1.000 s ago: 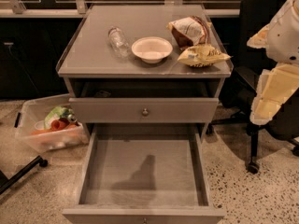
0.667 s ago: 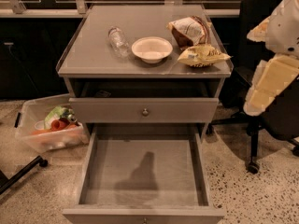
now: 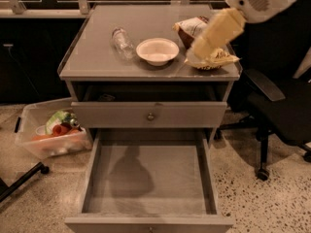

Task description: Place water bottle into middle drawer

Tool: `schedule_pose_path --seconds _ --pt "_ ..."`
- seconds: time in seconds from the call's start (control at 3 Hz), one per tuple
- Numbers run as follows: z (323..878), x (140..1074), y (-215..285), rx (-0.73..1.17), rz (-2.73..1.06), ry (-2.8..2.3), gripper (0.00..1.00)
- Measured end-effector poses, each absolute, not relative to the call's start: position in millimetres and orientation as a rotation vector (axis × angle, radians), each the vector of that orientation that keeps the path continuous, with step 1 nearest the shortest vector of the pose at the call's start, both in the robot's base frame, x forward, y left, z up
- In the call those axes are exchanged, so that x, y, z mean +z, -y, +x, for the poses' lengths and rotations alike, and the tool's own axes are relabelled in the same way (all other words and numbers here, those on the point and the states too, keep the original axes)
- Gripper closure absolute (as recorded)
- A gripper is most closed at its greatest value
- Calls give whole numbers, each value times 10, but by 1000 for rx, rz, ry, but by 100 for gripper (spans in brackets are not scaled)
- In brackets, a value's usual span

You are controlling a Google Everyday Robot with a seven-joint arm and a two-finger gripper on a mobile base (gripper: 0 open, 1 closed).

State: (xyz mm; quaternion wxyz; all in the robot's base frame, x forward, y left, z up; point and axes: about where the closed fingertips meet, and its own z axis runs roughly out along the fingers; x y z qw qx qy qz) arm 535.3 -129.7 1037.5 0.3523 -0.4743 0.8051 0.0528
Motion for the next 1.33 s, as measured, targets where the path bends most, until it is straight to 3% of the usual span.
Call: schedule_pose_path --seconds 1.0,1.33 --pt "5489 10507 1196 144 -1065 -2093 0" --pt "5771 10399 680 209 -1074 -2047 0"
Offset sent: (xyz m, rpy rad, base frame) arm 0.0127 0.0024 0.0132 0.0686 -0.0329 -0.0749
